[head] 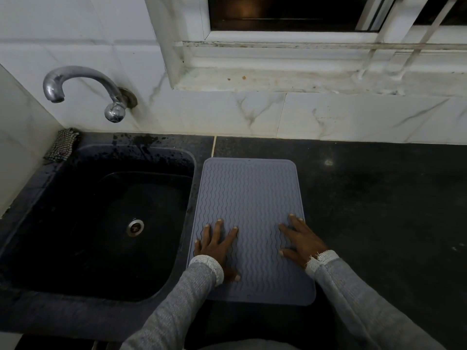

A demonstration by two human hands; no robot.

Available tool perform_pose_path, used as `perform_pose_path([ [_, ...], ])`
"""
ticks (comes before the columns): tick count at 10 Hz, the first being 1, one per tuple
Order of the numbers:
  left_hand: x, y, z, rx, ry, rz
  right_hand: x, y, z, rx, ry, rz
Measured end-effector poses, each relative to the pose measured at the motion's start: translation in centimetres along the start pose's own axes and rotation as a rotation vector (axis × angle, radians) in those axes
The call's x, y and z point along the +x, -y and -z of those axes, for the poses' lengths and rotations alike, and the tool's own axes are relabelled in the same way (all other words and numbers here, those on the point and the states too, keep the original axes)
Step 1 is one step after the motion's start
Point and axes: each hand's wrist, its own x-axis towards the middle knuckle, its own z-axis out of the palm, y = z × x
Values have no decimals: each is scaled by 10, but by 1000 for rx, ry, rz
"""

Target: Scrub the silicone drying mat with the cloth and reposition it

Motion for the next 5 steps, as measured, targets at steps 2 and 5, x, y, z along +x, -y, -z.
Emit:
perform_pose_path([
  [2,-6,-5,14,-134,-53,-2,-6,1,12,204,-160,14],
  [5,11,-33,179,-85,-607,-82,12,-20,172,74,-765,-5],
])
